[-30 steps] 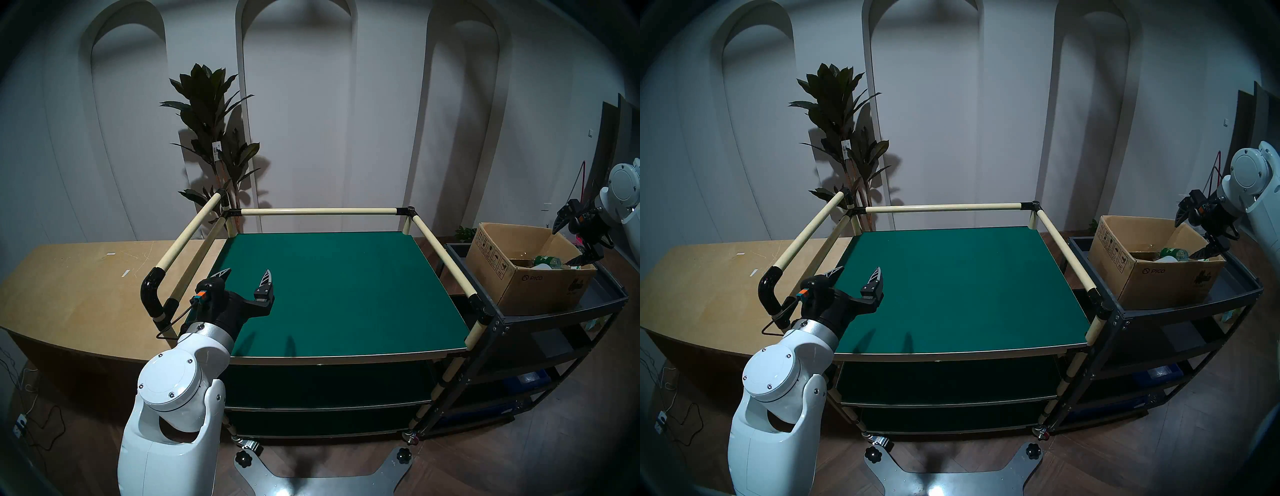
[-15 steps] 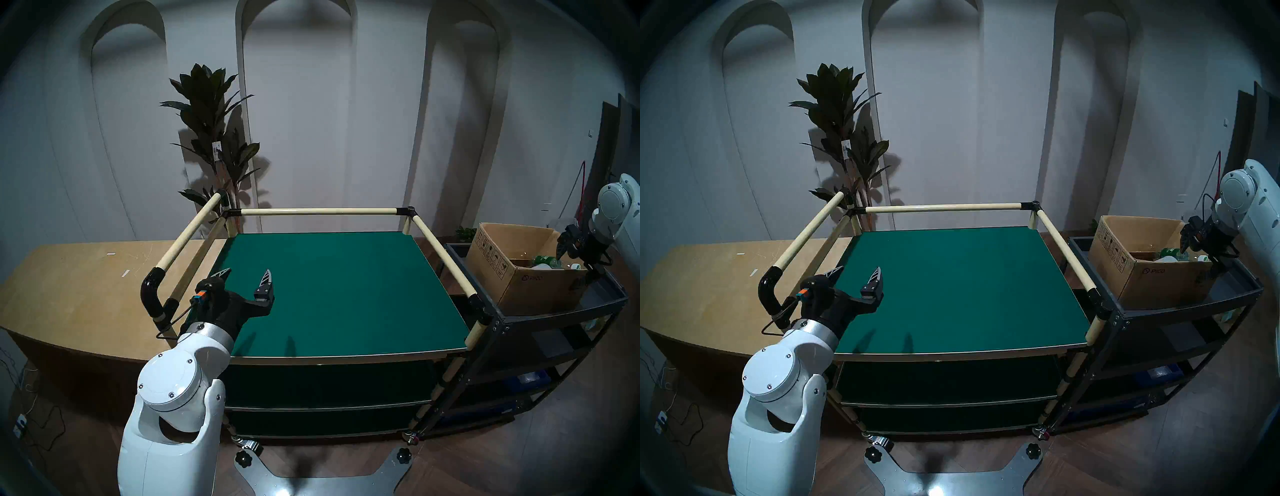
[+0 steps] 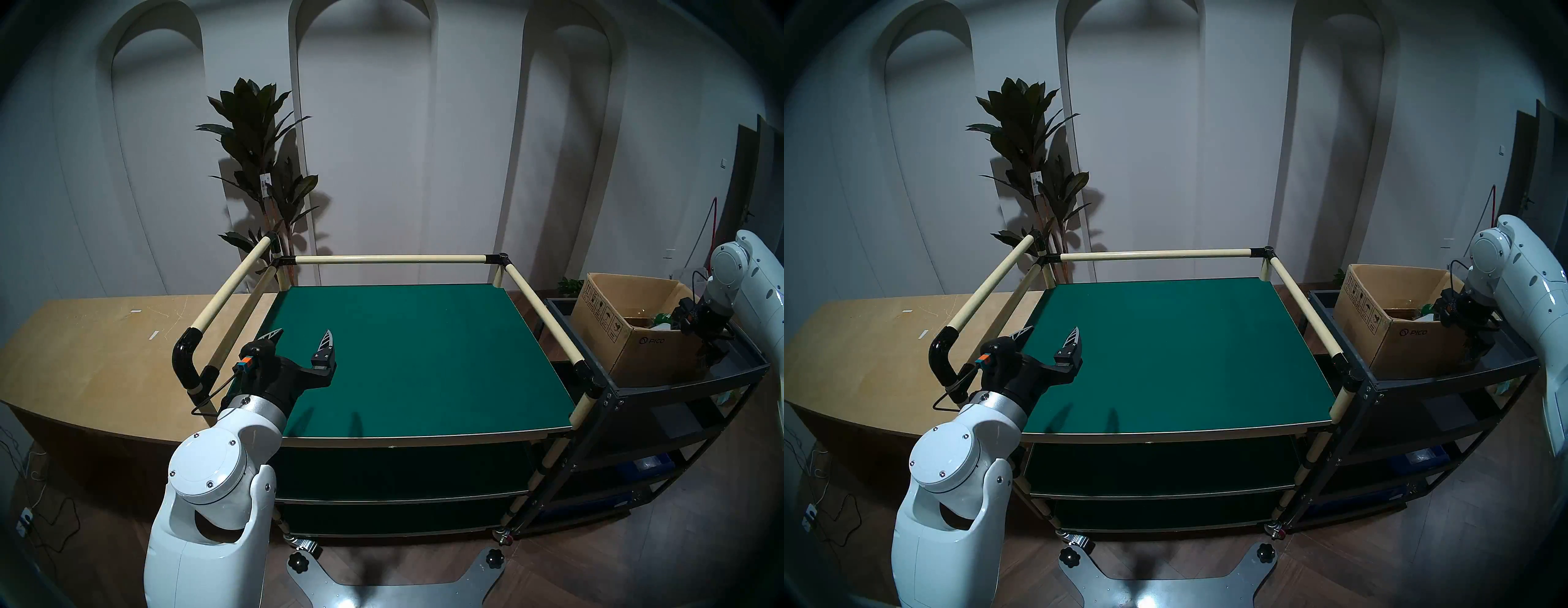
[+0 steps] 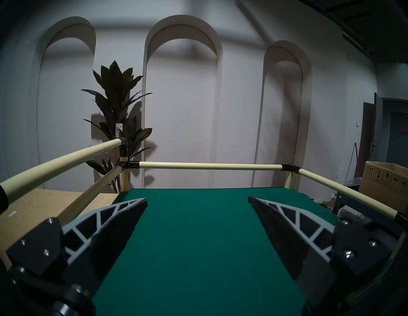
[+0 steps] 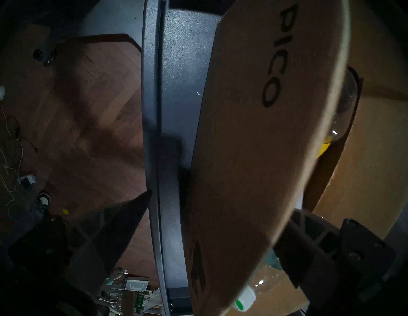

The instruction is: Put the storage box onto the shelf

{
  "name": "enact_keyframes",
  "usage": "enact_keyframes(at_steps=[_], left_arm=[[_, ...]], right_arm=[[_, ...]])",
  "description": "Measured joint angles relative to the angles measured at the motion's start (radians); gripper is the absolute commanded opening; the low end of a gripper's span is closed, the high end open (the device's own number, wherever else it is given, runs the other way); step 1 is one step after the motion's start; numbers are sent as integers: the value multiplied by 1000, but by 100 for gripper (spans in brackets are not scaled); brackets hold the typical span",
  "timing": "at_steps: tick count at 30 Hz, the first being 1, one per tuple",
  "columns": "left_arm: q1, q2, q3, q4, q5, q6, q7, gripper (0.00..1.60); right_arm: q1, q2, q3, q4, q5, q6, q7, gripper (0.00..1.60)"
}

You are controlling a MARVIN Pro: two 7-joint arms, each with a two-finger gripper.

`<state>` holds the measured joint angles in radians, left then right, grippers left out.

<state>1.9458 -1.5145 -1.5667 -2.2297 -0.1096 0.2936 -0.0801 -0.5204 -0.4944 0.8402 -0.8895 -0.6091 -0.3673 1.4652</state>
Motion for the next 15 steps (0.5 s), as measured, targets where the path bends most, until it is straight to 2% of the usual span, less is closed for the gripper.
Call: enact_keyframes(at_steps=[8,15], left_arm=[[0,0,0,-1,0,0,-1,160],[0,0,0,-1,0,0,-1,160]], right_arm=[[72,-71,-76,112,-1,12,12,160],[125,-92,-125,189,41,24,15,160]])
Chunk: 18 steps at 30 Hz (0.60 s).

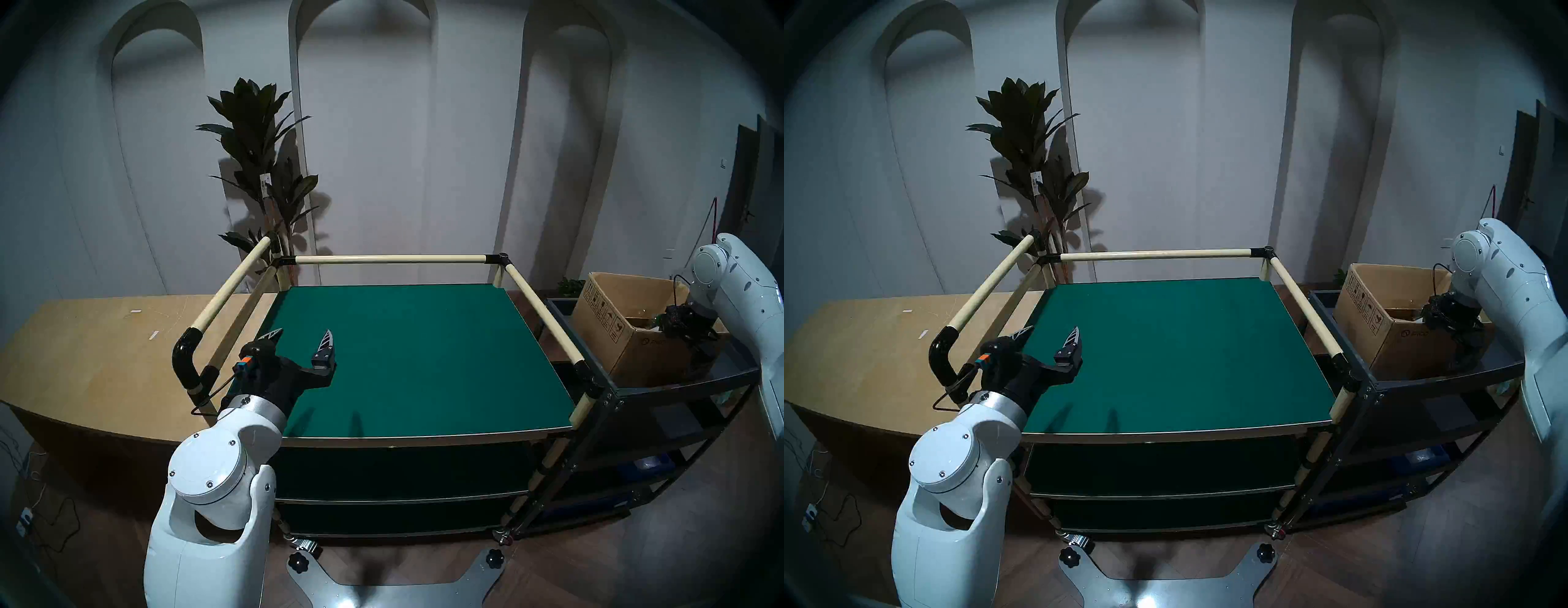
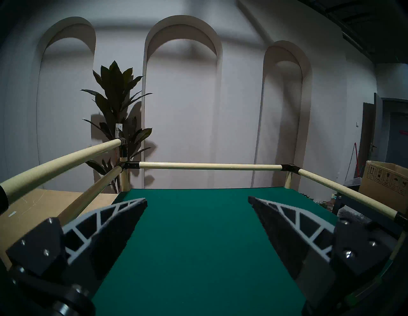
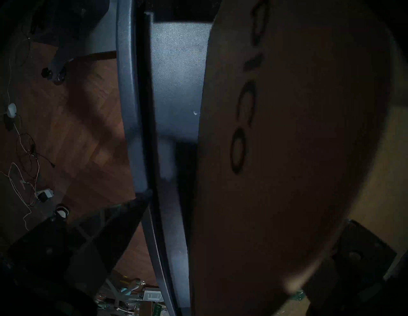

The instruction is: Put the storage box onto the shelf

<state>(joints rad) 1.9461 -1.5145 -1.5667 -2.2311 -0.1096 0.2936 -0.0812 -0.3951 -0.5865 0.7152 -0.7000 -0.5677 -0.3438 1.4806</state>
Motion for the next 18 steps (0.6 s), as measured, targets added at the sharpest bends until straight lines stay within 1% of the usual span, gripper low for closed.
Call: enact_keyframes(at_steps=[2,3,4,5,6,13,18], left_arm=[[0,0,0,0,0,0,0,160],[0,0,0,0,0,0,0,160],[0,0,0,0,0,0,0,160],[0,0,0,0,0,0,0,160],[0,0,0,0,0,0,0,160],[0,0,0,-1,0,0,0,160],[0,0,0,-1,0,0,0,160]], right_arm=[[11,3,-20,11,32,8,0,160],[12,8,-27,12,48,12,0,137],[13,11,-30,12,56,14,0,137],[13,15,-33,12,65,15,0,65],[13,23,-39,12,83,20,-2,0],[12,58,-60,11,156,29,-10,0],[16,91,-88,11,209,36,-10,0]])
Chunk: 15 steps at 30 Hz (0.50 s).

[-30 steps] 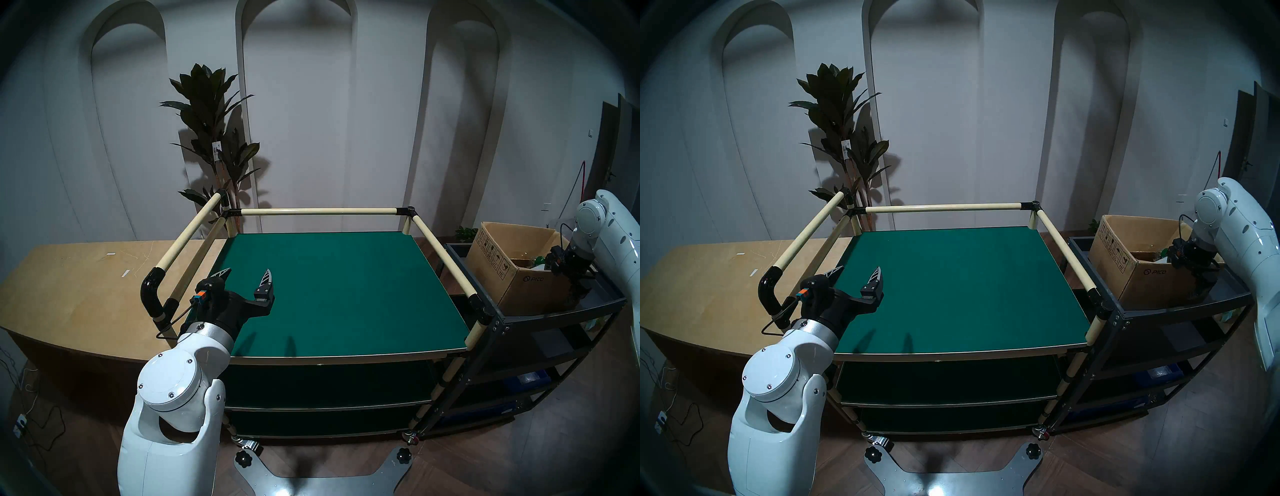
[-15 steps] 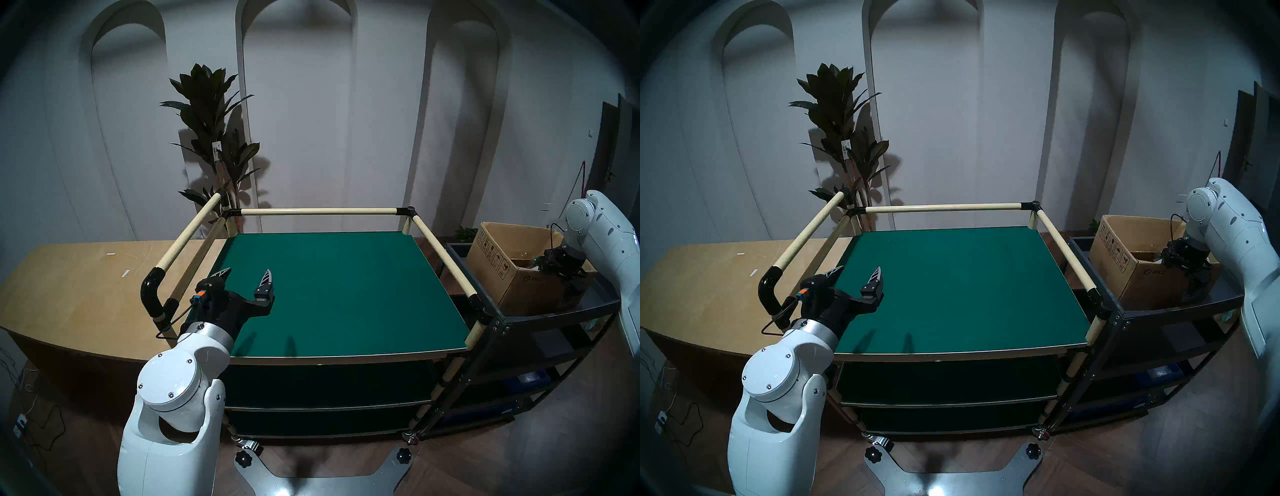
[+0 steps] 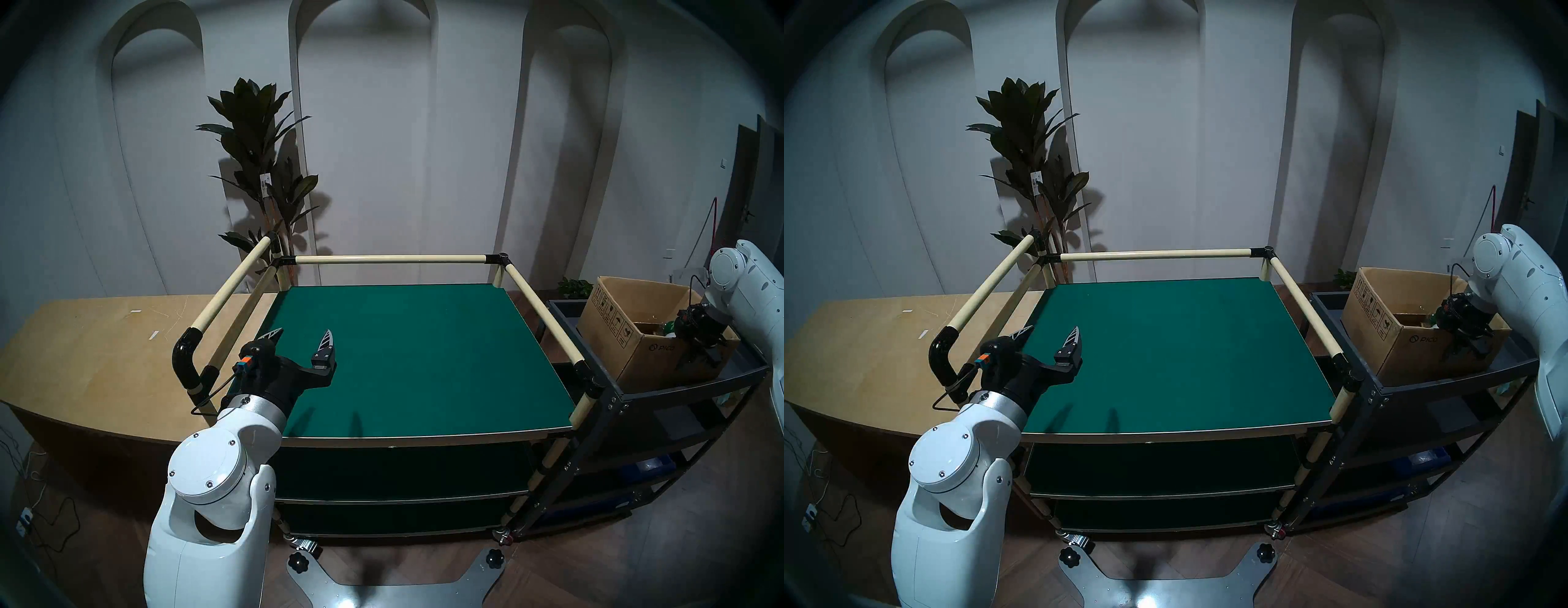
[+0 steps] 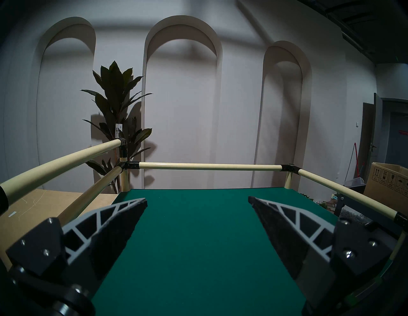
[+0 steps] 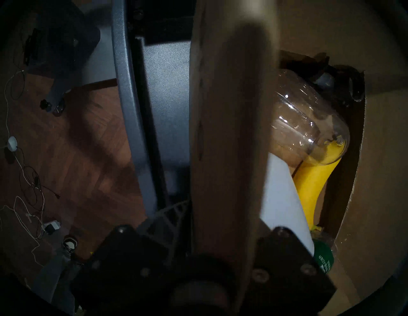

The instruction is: Put the storage box onto the shelf

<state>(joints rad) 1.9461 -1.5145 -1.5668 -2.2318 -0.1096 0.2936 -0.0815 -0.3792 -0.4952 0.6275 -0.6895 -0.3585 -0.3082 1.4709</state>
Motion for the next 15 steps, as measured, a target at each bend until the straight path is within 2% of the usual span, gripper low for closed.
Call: enact_keyframes(at_steps=[8,15], left_arm=[[0,0,0,-1,0,0,0,160],[0,0,0,-1,0,0,0,160]], right_arm=[[38,18,-65,21,62,-5,4,0],[86,13,-101,50,68,-36,12,0]])
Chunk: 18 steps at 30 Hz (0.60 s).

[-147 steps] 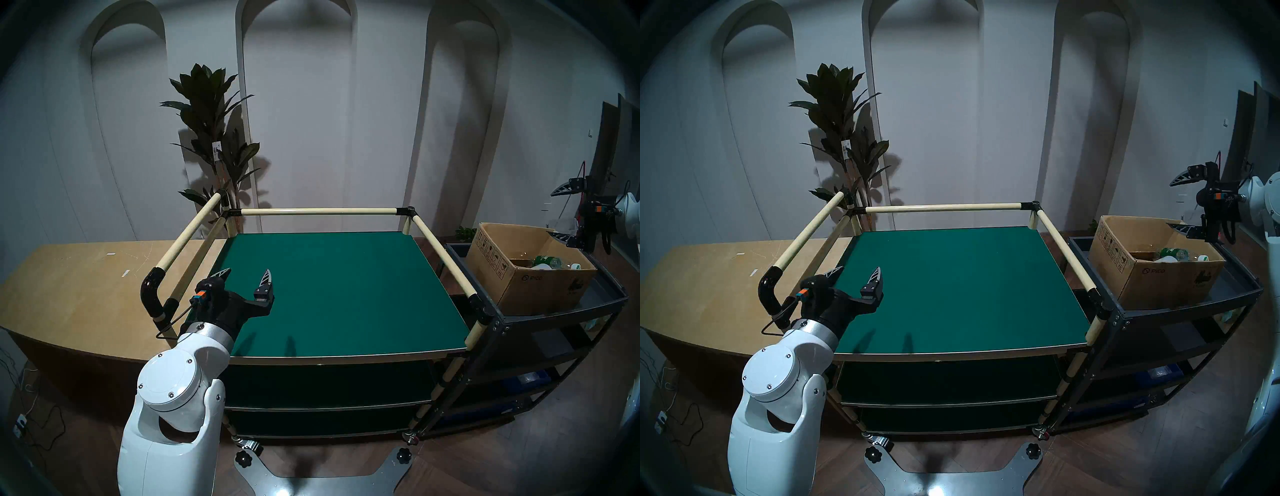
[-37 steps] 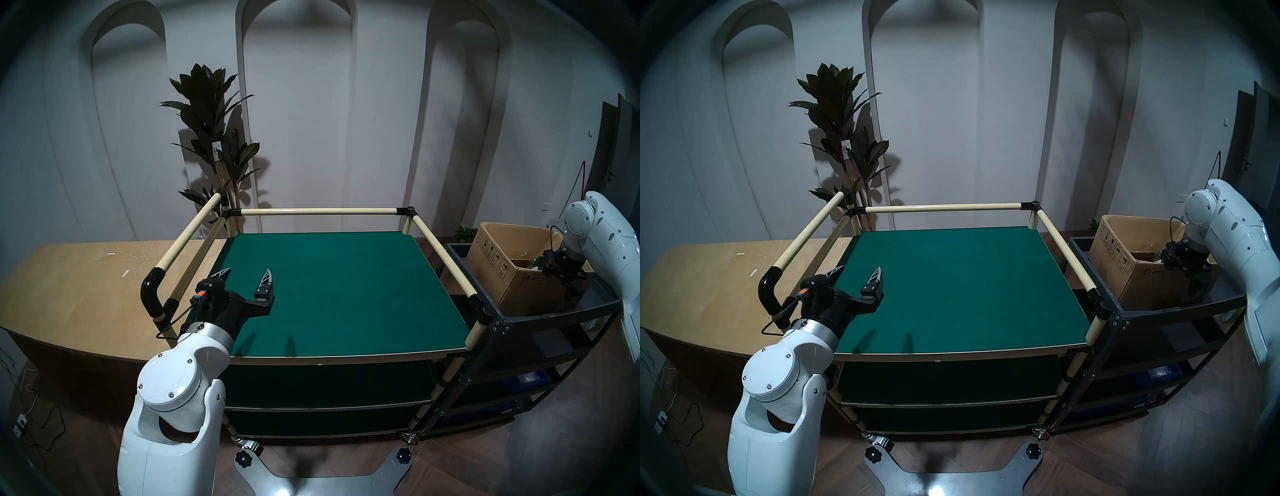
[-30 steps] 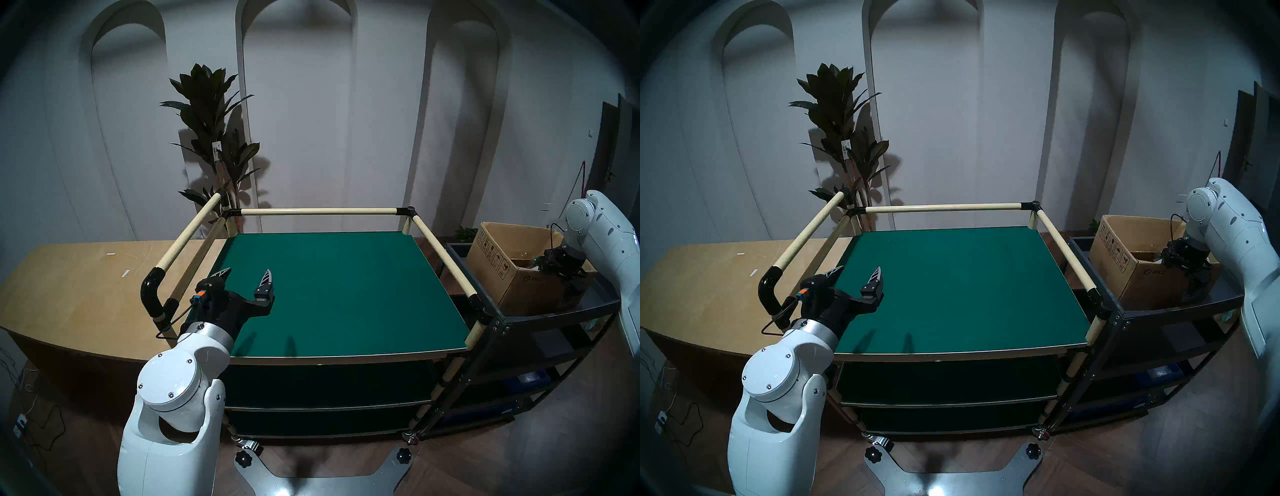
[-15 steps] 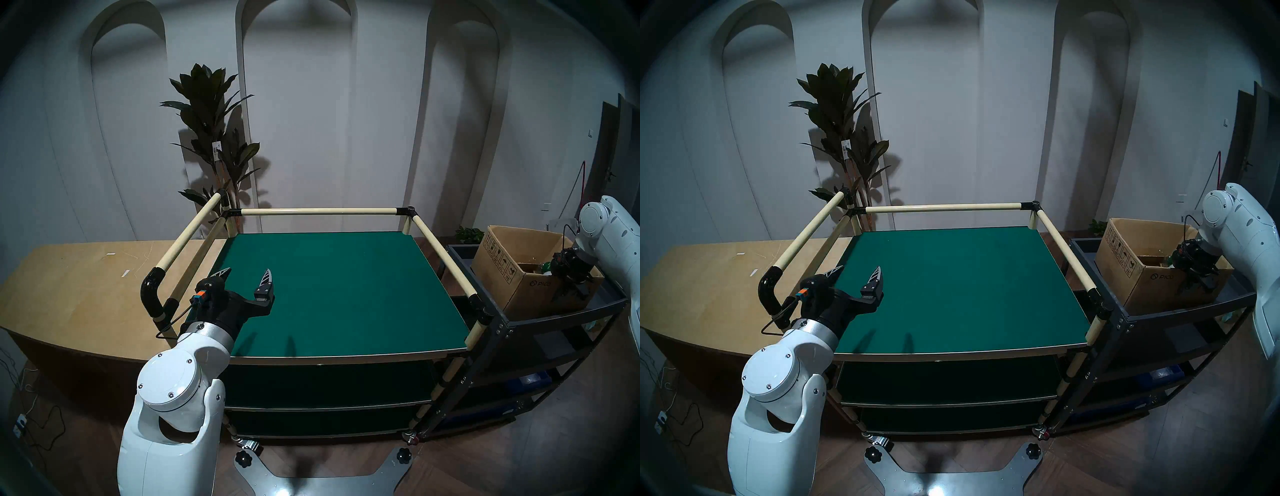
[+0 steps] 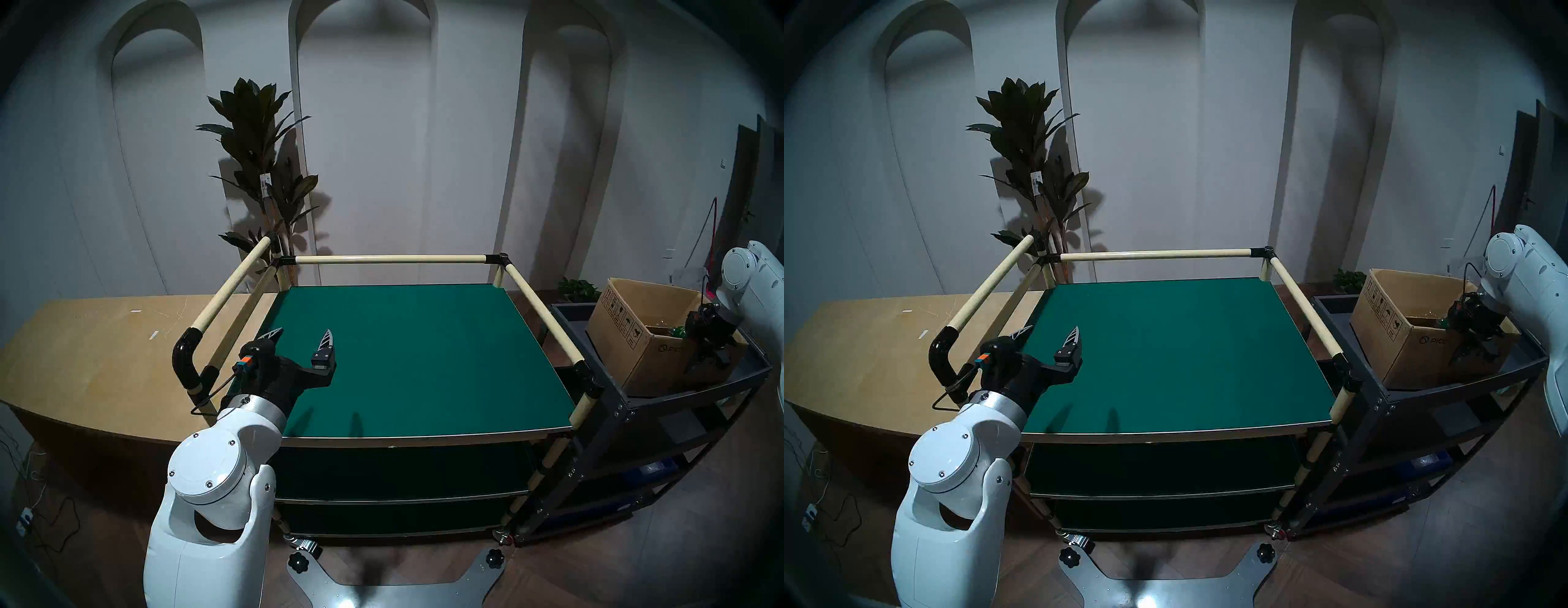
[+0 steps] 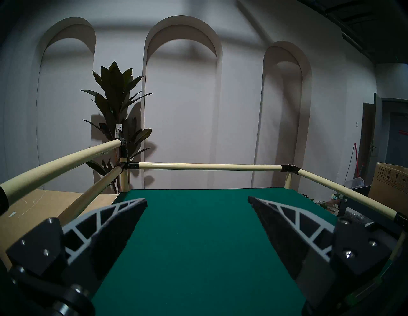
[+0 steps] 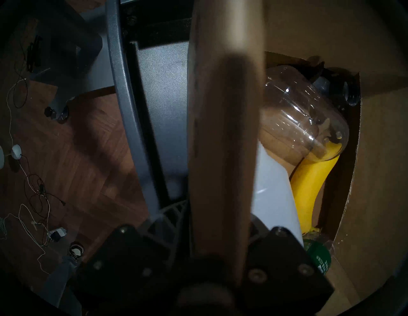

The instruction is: Put the storage box onto the shelf

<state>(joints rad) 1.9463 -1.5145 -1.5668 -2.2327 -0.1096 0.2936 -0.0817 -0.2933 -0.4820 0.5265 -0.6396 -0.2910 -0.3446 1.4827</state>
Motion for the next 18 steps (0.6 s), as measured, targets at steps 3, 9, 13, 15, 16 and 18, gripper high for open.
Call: enact_keyframes(at_steps=[3,9,13,15,16,18], left_arm=[[0,0,0,0,0,0,0,160],[0,0,0,1,0,0,0,160],[0,0,0,1,0,0,0,160],[0,0,0,1,0,0,0,160],[0,0,0,1,0,0,0,160],[0,0,0,1,0,0,0,160]], right_arm=[[18,-3,2,2,-13,-9,3,0],[53,-13,36,-8,-65,-22,-7,0],[76,-22,69,-25,-95,-28,-12,0],[86,-26,80,-31,-108,-30,-14,0],[93,-28,86,-34,-117,-32,-16,0],[106,-34,97,-37,-135,-35,-18,0]])
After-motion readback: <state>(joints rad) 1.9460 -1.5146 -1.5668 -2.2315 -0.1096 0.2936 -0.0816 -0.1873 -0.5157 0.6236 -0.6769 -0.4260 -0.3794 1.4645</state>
